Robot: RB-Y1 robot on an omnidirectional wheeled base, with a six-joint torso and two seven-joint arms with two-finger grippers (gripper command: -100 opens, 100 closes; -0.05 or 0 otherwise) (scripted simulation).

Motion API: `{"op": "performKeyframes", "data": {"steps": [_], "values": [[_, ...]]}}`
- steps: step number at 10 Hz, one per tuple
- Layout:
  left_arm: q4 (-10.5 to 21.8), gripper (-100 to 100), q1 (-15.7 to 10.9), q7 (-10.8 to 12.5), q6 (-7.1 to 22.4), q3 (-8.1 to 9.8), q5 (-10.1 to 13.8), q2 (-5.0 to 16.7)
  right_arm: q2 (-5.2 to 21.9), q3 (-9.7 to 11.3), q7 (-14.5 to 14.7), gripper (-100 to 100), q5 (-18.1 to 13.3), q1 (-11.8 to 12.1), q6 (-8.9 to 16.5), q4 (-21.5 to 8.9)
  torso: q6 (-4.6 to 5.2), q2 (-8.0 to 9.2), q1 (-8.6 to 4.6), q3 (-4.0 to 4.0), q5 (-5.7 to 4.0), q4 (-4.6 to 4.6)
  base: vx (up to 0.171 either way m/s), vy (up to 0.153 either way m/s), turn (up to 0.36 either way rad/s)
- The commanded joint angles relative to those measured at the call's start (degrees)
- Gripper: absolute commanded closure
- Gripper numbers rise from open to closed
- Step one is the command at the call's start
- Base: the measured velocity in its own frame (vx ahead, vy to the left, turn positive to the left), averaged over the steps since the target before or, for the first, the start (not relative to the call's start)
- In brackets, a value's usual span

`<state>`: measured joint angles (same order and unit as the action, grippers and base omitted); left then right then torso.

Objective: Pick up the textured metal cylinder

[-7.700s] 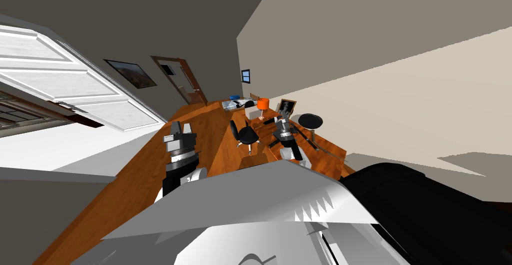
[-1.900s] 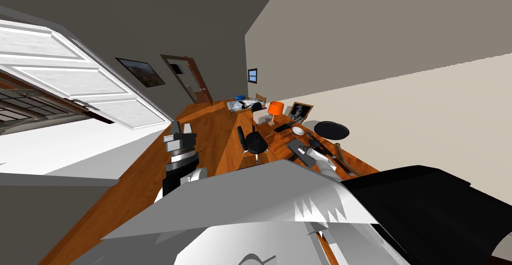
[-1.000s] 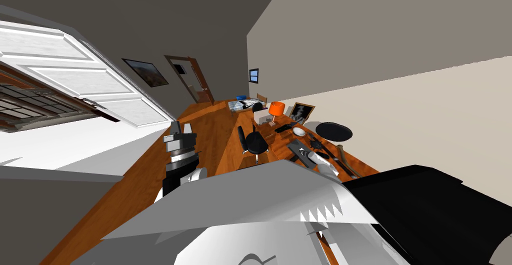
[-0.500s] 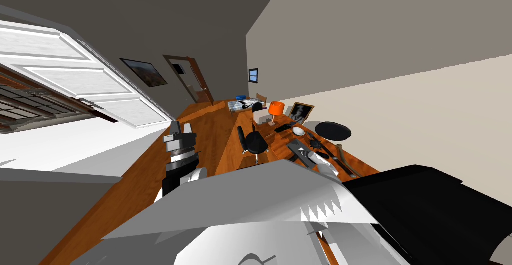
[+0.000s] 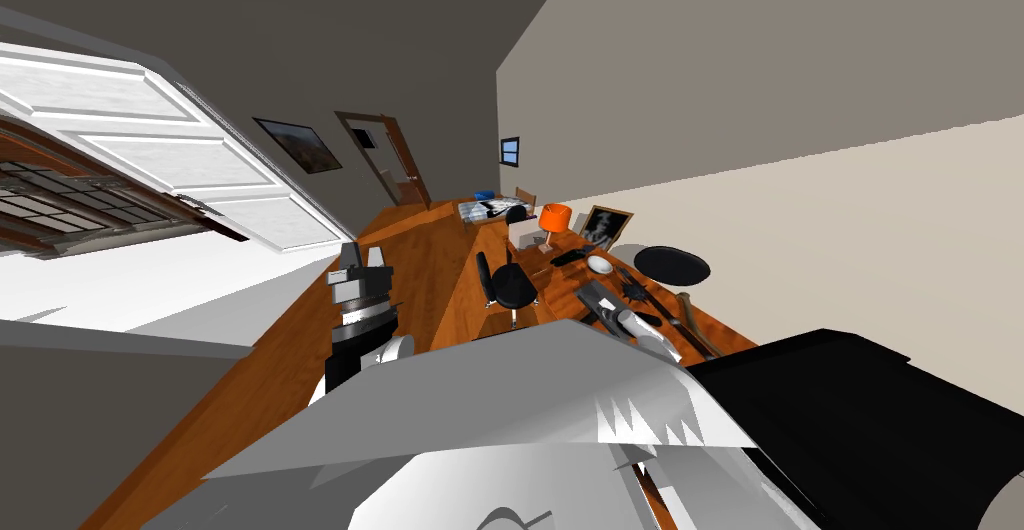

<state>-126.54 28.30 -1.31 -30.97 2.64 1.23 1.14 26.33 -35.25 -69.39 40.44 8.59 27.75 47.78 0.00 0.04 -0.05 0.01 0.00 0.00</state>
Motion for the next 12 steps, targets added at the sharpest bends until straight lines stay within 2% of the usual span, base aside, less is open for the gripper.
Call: {"op": "performKeyframes", "data": {"steps": [1,10,12], "values": [[0.0,0,0.0,0.0,0.0,0.0,0.0,0.0,-0.5,-0.7,-2.2,-100,1.5,0.8,2.1,-0.8,0.0,0.0,0.0,0.0,0.0,0.0,0.003,-0.011,0.032],[0.0,0,0.0,0.0,0.0,0.0,0.0,0.0,-0.5,-0.7,-2.2,-100,1.5,0.8,2.1,-0.8,0.01,0.01,0.08,0.01,0.02,0.0,0.001,-0.002,0.006],[0.0,0,0.0,0.0,0.0,0.0,0.0,0.0,-1.4,-1.8,-3.1,-100,3.9,0.4,2.8,-1.8,-0.02,0.06,-0.08,0.03,-0.01,0.01,-0.034,-0.053,0.111]]}}
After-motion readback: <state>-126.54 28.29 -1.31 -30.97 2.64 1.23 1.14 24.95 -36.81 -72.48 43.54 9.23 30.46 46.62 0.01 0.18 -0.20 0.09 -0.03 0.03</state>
